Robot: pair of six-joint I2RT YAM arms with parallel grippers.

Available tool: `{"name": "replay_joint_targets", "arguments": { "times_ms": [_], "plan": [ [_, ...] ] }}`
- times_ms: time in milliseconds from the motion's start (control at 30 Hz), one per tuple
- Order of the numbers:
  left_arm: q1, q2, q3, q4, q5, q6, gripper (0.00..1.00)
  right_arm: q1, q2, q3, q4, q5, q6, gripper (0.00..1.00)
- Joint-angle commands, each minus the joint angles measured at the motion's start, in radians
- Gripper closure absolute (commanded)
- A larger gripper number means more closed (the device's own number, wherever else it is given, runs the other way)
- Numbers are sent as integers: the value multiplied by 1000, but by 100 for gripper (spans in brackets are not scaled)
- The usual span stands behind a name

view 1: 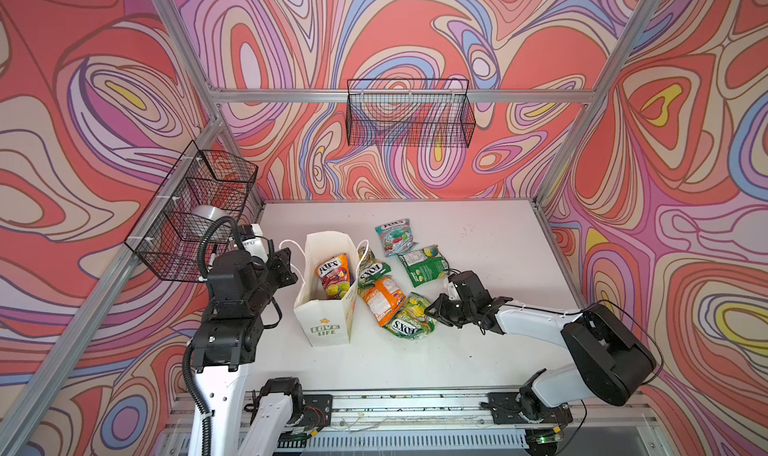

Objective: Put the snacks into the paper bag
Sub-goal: 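Lower the right gripper onto the green Spring Tea packet and grasp it, then lift the green Spring Tea packet with the right gripper toward the bag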

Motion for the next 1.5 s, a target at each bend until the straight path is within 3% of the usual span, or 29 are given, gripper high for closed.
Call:
{"name": "replay_joint_targets", "arguments": {
  "times_ms": [0, 167, 567, 867, 1133, 1467],
  "plan": [
    [-6, -5, -11, -7, -11, 12, 100, 4, -43, 42, -73, 38, -19, 88],
    [-10, -7, -10, -7, -15, 14, 100, 4, -98, 98, -152, 77, -34, 100],
    [-13, -17, -9, -8, -13, 15, 100, 4, -231, 253, -352, 197, -100, 100],
    [-16, -27, -12, -7, -14, 15, 100, 4, -286, 443, -483, 310, -228, 100],
    [-19, -27, -11, -9, -16, 18, 100, 4, -282, 640, -561, 360, -323, 100],
    [-19, -28, -14, -4, -5, 17, 100, 5, -201, 896, -531, 330, -389, 100]
  ]
}}
